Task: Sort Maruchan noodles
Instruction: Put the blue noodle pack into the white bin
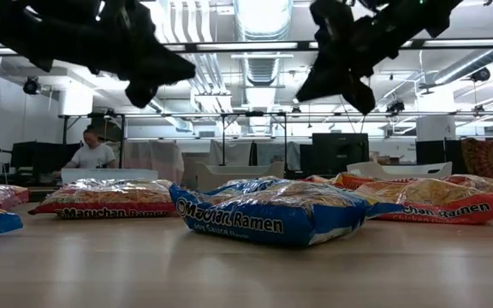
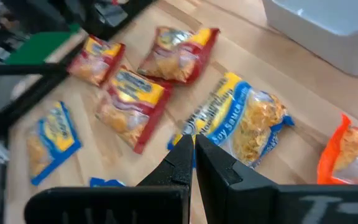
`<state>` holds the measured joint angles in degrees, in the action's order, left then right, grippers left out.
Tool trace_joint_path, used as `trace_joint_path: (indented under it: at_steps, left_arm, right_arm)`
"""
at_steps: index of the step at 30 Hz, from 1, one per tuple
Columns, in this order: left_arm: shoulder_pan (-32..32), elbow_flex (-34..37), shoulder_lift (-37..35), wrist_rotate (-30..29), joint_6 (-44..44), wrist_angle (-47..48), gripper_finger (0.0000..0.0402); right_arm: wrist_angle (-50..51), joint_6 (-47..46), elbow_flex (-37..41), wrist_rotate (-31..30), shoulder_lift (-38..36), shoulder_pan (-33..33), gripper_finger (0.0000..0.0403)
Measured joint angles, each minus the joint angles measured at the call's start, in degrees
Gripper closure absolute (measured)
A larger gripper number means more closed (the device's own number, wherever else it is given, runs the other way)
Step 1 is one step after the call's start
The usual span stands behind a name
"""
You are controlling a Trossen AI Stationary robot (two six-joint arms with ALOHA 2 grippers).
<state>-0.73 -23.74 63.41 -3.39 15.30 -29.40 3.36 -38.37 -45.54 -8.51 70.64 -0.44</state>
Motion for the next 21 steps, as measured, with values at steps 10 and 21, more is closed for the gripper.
trace_joint_path:
  at_steps: [10,21]
  left_arm:
    - [0.17,-1.22,10.04,0.02,-1.43,-0.37,0.0364]
    - [0.17,-4.63,26.56,-0.40,-2.72,-9.17,0.0364]
  right_arm:
    - [-0.62,-0.63,0.07,-0.09,4.26,-2.65,0.0394]
    - [-0.67,2.72,-0.11,-0.08,4.58,-9.64,0.0394]
